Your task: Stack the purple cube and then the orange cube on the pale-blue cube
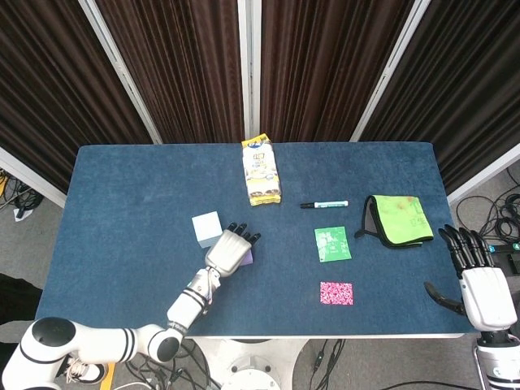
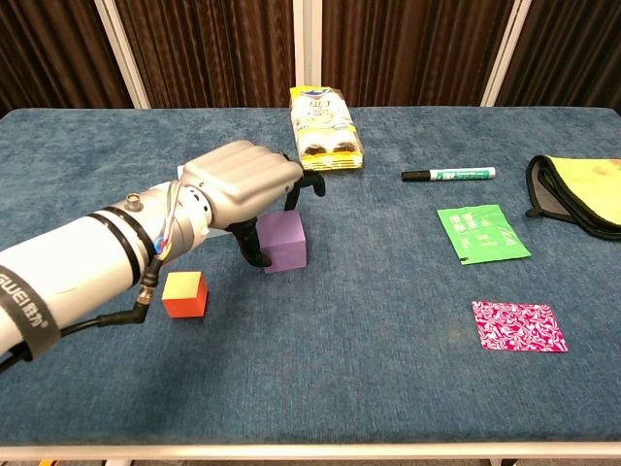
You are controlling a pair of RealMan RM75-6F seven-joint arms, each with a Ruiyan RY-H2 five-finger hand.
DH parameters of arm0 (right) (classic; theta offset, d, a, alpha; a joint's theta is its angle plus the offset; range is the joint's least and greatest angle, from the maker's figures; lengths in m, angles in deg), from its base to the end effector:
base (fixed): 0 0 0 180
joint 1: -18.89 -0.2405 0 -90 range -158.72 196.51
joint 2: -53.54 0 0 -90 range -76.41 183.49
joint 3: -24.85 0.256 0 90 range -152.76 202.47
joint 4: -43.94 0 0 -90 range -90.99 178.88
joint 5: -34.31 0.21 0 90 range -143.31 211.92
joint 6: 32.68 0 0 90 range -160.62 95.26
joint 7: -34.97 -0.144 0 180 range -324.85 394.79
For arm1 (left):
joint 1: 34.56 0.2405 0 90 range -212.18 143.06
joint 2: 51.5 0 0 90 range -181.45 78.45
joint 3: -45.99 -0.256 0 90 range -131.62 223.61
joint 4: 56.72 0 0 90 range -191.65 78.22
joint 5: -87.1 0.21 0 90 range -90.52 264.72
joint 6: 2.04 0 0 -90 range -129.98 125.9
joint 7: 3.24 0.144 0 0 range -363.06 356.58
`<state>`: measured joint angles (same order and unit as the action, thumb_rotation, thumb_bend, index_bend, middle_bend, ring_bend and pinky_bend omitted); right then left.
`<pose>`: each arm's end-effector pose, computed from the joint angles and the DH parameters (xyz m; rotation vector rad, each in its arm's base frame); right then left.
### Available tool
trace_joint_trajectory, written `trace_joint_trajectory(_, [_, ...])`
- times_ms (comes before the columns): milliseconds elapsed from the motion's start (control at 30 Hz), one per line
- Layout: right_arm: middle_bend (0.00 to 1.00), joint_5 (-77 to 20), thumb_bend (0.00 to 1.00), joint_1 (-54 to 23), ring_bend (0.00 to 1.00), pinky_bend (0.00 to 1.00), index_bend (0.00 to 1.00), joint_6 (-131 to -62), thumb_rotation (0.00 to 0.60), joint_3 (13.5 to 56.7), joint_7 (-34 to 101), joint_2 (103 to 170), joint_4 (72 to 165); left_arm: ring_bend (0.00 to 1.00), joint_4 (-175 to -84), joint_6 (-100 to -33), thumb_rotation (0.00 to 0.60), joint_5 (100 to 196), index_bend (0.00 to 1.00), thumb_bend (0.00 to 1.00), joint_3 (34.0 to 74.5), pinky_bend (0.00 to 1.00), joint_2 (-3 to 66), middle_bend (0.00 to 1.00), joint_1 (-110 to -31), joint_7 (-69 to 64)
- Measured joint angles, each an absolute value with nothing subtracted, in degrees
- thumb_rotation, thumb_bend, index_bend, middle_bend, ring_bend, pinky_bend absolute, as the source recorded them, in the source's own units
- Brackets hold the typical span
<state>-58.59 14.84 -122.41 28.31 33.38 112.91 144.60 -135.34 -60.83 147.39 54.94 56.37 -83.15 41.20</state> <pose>-0.2691 -0.1754 0.1782 1.4052 -0.8613 1.0908 -0.0736 0.3060 -0.1088 -2.0487 -0.6403 -0.8412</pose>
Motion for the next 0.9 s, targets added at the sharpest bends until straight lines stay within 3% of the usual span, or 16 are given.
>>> trace_joint_trajectory(500, [0.06,-58.52,0.13,14.83,0.00,0.00,0.02,-122.52,0.600,28.45,32.88,112.56,144.87,0.22,-138.82,-62.02,0.600,146.89,0.28,0.20,55.84,0.26,54.99,0.53,-83.03,41.17])
trace_joint_trajectory(900, [0.06,-59.14,0.13,14.68,0.00,0.00,0.02,-122.33,0.600,28.23,33.31,112.97,144.64,0.22,-150.99,-65.24,0.600,145.36,0.28,0.20,57.57,0.26,47.28,0.53,-83.14,46.69])
